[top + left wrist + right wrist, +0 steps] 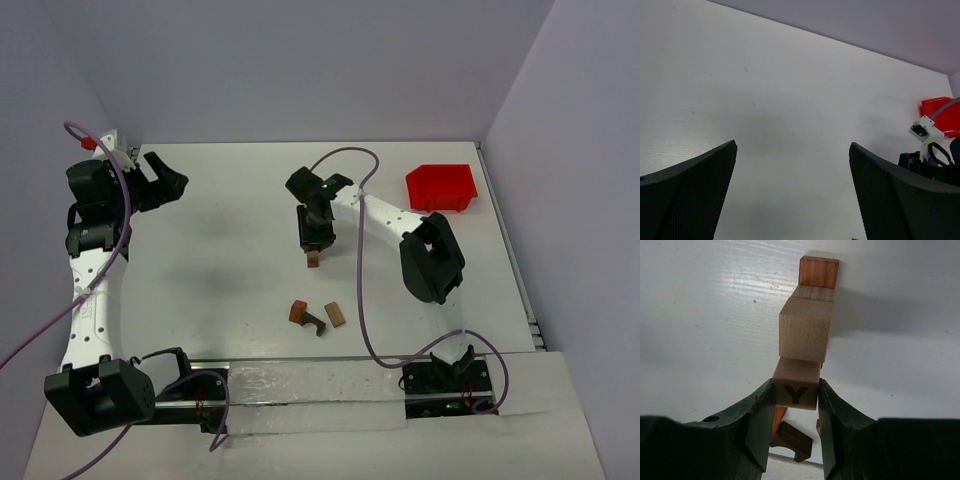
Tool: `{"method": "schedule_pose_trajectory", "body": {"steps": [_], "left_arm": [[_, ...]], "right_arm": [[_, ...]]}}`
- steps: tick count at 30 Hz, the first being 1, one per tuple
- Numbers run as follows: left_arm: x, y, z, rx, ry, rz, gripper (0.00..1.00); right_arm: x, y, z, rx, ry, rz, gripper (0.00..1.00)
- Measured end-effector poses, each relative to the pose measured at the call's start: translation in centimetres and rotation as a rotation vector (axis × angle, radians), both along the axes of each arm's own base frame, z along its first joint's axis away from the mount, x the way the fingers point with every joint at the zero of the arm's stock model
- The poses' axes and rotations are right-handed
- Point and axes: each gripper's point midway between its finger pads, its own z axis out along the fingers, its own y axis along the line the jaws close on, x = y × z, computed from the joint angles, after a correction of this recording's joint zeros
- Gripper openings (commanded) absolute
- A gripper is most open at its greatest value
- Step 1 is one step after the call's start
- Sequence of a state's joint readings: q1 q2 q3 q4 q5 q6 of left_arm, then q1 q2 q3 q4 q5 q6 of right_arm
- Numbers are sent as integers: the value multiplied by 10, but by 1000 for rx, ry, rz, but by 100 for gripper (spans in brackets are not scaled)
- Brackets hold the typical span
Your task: Build the wood block tower
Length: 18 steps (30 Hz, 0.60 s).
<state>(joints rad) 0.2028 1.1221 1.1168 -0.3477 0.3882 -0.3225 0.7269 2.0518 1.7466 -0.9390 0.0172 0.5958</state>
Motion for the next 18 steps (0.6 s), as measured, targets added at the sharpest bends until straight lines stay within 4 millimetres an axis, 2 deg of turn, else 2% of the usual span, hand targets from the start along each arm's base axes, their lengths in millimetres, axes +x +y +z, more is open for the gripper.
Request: {"method": "schedule_pose_trajectory", "body": {"steps": [18], "left_arm": [[0, -1, 0, -2, 0, -5, 99]], "right_arm": [[5, 0, -5, -3, 10, -10, 16]]}}
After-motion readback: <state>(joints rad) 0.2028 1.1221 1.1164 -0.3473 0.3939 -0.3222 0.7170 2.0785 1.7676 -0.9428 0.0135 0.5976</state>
